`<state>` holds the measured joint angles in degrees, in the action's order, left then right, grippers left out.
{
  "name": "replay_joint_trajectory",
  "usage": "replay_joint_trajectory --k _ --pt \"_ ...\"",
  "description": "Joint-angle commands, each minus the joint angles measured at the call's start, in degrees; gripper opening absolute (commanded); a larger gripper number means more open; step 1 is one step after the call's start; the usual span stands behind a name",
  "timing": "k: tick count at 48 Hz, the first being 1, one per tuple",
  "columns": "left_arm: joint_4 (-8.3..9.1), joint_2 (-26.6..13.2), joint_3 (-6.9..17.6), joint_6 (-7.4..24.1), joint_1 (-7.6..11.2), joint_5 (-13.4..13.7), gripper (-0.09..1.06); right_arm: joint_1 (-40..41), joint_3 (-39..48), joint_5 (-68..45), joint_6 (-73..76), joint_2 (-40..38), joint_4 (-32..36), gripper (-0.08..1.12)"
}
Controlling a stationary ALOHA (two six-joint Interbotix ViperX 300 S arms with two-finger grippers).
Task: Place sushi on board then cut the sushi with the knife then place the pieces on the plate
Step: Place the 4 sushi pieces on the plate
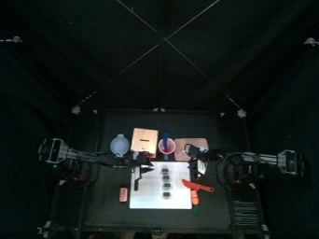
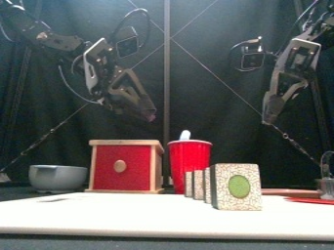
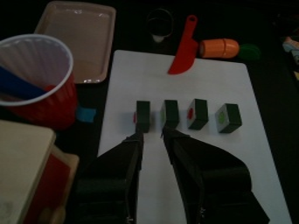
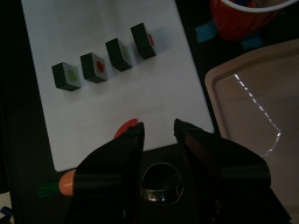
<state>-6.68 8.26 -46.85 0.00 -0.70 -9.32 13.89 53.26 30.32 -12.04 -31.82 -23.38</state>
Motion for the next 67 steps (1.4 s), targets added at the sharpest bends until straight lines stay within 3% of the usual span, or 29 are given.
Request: replay_joint_trajectory --k 1,16,33,54,67 --pt "-0.44 2.0 -0.5 0.0 -0.53 -1.0 0.67 -1.1 -2.0 -2.6 0.0 2.8 -0.1 0.73" --pt "-0.88 2.8 -3.5 0.0 -0.97 -4.8 0.67 -5.3 -7.1 -6.6 0.0 11.4 0.6 0.73" --pt "-0.79 2.8 -4.7 0.1 -1.93 -4.8 0.67 -7.7 -12.3 -9.6 -0.3 20.0 2.3 0.74" --pt "-0.79 2.8 -5.9 0.2 -2.37 -4.8 0.67 -8.6 -19.4 -9.3 -0.4 30.2 8.0 0.89" --pt "-0.7 2.8 -6.2 0.4 -2.64 -4.8 0.67 -8.5 -22.0 -9.1 -0.5 33.9 10.0 0.9"
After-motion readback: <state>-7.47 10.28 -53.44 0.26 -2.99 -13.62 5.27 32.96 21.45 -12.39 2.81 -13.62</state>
